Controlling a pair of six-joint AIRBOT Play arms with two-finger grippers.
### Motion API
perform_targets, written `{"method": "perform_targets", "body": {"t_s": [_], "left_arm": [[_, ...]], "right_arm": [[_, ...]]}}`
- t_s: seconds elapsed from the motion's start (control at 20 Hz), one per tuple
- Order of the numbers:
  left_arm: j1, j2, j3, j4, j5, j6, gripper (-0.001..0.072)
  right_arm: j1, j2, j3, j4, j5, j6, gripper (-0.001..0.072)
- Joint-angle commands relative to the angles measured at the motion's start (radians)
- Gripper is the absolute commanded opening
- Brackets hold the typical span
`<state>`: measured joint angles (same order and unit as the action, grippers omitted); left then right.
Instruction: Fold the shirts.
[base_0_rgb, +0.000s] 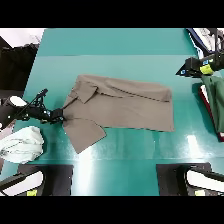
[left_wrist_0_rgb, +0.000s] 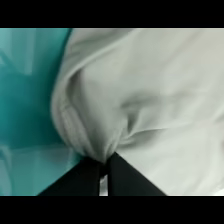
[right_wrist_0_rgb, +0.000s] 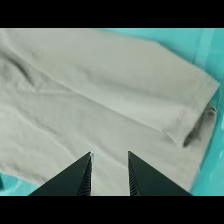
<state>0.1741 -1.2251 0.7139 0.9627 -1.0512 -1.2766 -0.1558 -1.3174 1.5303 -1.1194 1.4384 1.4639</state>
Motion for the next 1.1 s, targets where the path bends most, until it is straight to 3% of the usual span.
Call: {"method": "perform_targets", "body": {"t_s": [0.0,0.3,0.35,0.4,0.7,1.05], "left_arm": [[0.001,0.017,0.026,-0.034,-0.024,0.003,0.0028],[0.0,0.118,0.067,-0.029,-0.056,0.003,0.0029],[0.0,0.121,0.067,-0.029,-0.067,0.002,0.0029],[0.0,0.121,0.067,-0.029,-0.08,0.002,0.0029],[0.0,0.121,0.067,-0.029,-0.139,0.002,0.0029],[0.0,0.121,0.067,-0.029,-0.143,0.002,0.0029]], "right_arm": [[-0.04,0.016,-0.043,-0.001,0.102,-0.02,0.0261],[-0.216,0.187,-0.587,0.002,0.03,-0.05,0.0277],[-0.241,0.198,-0.68,0.002,0.016,-0.062,0.0393],[-0.261,0.198,-0.749,0.003,0.002,-0.068,0.0454],[-0.28,0.198,-0.933,0.055,-0.163,-0.113,0.045],[-0.241,0.186,-0.937,0.053,-0.198,-0.113,0.0424]]}}
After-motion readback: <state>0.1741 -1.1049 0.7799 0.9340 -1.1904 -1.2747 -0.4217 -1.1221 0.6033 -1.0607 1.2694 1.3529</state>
